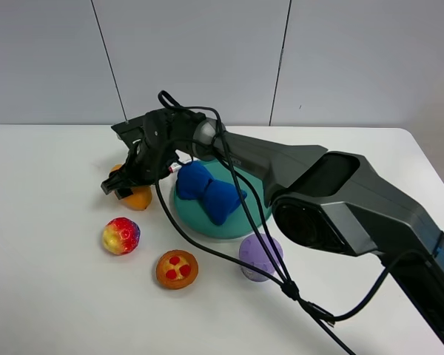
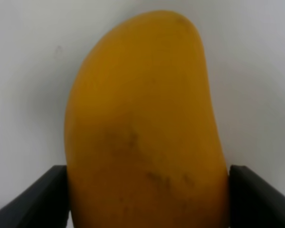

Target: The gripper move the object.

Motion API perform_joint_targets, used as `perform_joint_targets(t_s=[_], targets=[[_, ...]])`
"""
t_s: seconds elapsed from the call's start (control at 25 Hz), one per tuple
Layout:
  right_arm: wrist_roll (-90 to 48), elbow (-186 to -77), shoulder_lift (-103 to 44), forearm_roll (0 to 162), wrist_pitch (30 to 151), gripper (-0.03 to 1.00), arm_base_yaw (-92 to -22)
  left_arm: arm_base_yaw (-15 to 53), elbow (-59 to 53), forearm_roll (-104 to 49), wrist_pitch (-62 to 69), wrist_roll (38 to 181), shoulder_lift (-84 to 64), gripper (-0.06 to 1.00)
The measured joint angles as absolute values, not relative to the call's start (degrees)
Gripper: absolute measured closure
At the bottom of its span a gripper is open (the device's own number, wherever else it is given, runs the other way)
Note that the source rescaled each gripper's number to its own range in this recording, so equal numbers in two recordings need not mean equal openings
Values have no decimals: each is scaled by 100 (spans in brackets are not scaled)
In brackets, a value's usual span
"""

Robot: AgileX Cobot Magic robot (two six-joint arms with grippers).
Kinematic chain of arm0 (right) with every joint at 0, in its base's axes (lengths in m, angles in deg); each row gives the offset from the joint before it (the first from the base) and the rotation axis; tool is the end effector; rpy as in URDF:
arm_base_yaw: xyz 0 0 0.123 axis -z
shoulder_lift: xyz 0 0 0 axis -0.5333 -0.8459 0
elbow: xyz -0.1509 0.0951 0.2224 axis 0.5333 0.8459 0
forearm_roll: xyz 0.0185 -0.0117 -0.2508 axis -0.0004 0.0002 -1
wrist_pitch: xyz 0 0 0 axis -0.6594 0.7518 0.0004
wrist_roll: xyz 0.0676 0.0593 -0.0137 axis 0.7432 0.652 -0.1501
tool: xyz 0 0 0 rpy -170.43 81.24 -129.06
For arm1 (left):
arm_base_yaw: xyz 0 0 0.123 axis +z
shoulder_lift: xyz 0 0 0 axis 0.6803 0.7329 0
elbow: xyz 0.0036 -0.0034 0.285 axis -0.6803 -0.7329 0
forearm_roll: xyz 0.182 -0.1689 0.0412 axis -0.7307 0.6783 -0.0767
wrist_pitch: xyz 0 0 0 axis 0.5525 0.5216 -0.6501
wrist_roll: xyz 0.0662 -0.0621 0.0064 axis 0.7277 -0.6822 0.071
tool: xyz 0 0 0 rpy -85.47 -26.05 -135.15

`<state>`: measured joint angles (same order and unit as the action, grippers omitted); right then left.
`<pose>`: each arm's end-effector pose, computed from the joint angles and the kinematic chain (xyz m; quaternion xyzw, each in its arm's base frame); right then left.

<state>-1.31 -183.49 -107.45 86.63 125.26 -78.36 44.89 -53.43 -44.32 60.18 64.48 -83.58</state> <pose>0.3799 0.4158 0.1118 -0.3432 0.8927 0.1936 0.2189 -0.0072 0.0048 0.2802 -0.0973 0.8423 -0.0097 0.5300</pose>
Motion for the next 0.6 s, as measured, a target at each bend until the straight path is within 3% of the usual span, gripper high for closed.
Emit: perform_joint_targets(t_s=[0.2, 0.24, 0.32, 0.4, 0.48, 0.6], targets=[[-138, -18349, -10745, 8663, 12537, 95, -7836, 4489, -5343, -4432, 6018, 6448, -8358, -6], [-138, -18349, -10745, 8663, 12537, 82, -7836, 4489, -5343, -4432, 6018, 6448, -8358, -6], [-48, -18349, -10745, 8663, 12572, 35, -7836, 4489, -5343, -4432, 6018, 6448, -8358, -6], [79, -18349, -10667, 8658, 12770, 11, -7836, 4489, -5343, -4432, 6018, 6448, -8358, -6], [149, -18349, -10497, 8595, 12966, 2, -7836, 4489, -5343, -4432, 6018, 6448, -8358, -6], [114, -18349, -9955, 8373, 13146, -2, -7852, 4489, -5343, -4432, 6018, 6448, -8358, -6]])
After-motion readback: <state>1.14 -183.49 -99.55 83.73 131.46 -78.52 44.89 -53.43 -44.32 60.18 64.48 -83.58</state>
